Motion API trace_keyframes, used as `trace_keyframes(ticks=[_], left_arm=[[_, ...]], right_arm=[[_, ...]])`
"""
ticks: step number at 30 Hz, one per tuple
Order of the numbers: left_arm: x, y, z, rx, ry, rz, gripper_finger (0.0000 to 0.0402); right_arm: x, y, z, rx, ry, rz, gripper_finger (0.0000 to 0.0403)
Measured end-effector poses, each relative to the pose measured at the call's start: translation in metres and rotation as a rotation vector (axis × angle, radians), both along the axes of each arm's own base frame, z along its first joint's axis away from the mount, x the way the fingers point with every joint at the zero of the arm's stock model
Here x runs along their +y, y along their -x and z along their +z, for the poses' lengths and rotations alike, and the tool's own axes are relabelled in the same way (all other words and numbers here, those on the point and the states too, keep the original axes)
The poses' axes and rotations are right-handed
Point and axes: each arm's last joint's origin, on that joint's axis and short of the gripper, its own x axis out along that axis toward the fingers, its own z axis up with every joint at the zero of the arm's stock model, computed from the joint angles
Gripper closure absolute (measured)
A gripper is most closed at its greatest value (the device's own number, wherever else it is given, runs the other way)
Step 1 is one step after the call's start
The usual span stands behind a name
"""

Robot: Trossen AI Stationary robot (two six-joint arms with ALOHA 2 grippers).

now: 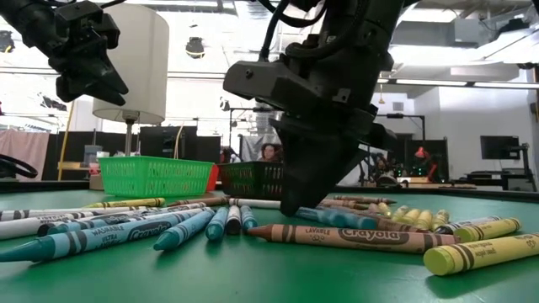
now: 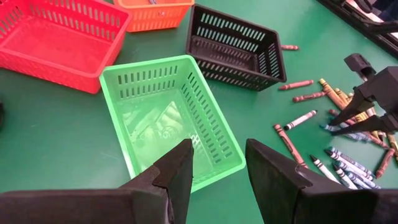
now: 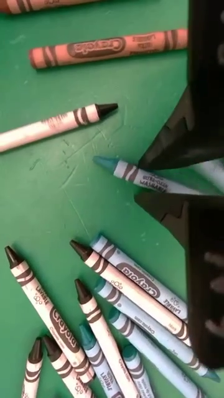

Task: Sort crayons
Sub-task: Put the blue crayon into the orange bin

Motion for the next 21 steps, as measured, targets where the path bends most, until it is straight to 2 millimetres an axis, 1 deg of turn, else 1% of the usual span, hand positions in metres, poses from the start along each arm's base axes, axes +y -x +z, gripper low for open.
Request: trace_keyframes(ticks=[7, 9, 13, 16, 18, 21], left_arm=[[0.0, 0.0, 0.0, 0.0, 0.0, 0.0, 0.0265], [0.0, 0.0, 0.0, 0.0, 0.0, 0.0, 0.0265], [0.0, 0.0, 0.0, 0.0, 0.0, 0.0, 0.0265], [0.0, 0.0, 0.0, 0.001, 0.0, 0.0, 0.0265], [0.0, 0.0, 0.0, 0.003, 0.0, 0.0, 0.0265], [0.0, 0.0, 0.0, 0.004, 0.0, -0.001, 0.0265]], right_arm=[[0.0, 0.0, 0.001, 0.006, -0.009, 0.012, 0.0394], [0.0, 0.0, 0.001, 0.006, -0.01, 0.021, 0.0396], [-0.001, 0.002, 0.007, -0.002, -0.026, 0.026, 0.0396], [-0.002, 0.006, 0.02, -0.012, -0.038, 0.058, 0.04], [-0.004, 0.008, 0.035, -0.049, -0.044, 0.074, 0.04], [-0.014, 0.009, 0.055, -0.103, -0.029, 0.089, 0.04]])
